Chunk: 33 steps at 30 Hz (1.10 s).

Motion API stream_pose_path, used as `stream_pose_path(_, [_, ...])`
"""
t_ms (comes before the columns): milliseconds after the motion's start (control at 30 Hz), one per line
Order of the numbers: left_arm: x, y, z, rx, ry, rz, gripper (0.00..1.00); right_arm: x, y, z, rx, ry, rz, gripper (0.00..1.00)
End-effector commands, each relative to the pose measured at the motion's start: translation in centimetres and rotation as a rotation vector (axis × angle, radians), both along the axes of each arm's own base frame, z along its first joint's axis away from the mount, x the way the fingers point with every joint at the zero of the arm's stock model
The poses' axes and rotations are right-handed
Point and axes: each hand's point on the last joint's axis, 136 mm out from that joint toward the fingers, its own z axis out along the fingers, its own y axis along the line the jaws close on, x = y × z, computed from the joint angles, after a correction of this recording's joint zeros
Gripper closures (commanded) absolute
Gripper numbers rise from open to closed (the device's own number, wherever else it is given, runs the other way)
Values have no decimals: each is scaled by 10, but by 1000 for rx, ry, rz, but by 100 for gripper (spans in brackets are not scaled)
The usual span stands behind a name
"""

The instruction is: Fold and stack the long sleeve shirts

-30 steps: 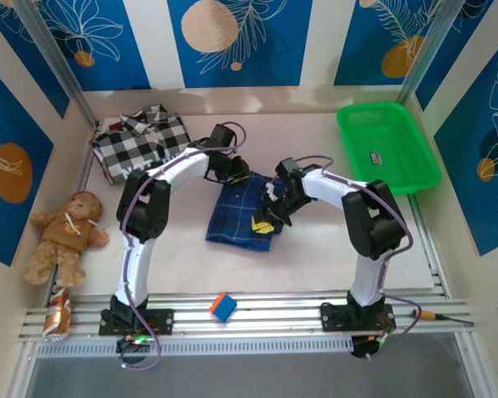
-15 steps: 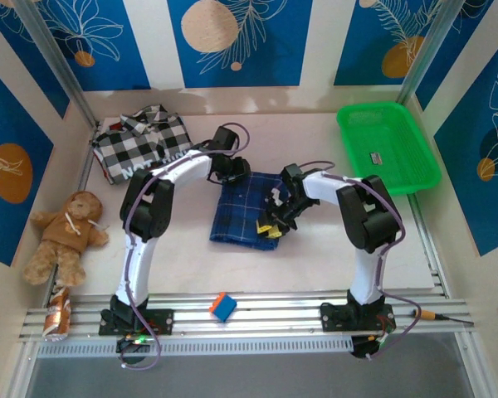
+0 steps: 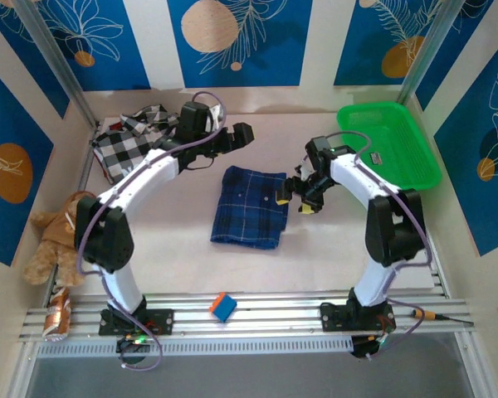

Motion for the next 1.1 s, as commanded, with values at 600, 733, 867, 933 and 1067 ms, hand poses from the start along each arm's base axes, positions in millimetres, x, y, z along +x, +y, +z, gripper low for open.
stream_pose_path(600, [-66,98,22,133,-40,86,0,36,32,-69,46,72,-60,33])
stream_pose_path(733, [-65,103,25,142,-47,96,0,40,41,-67,35,67,-37,36])
stream_pose_path(867, [-64,109,27,162,-47,102,0,41,44,-68,-2,78,-22,42])
stream_pose_path(933, [-65,111,27,179,-43,101,0,40,43,-71,-41,90,-14,47])
stream_pose_path(1067, [-67,117,29,206,-50,108,0,36,38,-78,-107,103,-10,60])
